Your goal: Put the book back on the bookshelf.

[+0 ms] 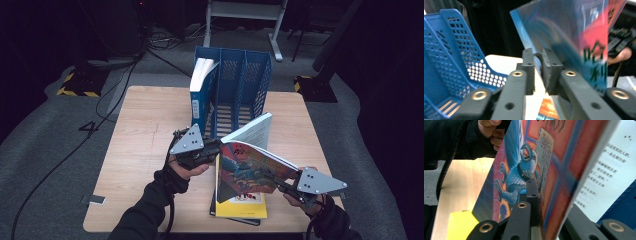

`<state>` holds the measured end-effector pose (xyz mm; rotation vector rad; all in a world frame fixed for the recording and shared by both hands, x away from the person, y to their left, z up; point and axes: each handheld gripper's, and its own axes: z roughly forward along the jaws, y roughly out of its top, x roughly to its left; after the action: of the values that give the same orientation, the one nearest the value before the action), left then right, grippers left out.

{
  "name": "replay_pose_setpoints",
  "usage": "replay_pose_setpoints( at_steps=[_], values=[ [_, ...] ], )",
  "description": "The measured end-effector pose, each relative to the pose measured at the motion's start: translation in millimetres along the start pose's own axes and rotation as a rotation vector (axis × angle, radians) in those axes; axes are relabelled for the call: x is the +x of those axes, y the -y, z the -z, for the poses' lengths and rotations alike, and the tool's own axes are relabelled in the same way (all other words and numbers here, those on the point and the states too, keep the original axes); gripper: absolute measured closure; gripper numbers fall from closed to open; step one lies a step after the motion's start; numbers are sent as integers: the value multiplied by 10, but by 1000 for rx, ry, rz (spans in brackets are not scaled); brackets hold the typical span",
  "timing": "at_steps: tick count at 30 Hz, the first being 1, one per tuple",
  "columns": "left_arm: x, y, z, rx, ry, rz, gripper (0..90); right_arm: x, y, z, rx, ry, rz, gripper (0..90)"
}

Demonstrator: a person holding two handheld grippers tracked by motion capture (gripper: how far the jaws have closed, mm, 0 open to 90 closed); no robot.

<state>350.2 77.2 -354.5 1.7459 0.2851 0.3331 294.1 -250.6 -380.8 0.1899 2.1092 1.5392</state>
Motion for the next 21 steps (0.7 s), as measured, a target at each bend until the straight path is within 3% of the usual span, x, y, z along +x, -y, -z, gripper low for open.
replay_pose_setpoints(
  at_steps=[8,10,21],
  values=[
    [-175,129,136,94,-63,-36,632,29,10,50,-4,-14,5,850],
    [-211,171,174,112,-71,-25,609,33,13,60,-4,-15,8,850],
    [-328,445,267,265,-71,-5,471,55,13,66,-6,-12,21,850]
  ],
)
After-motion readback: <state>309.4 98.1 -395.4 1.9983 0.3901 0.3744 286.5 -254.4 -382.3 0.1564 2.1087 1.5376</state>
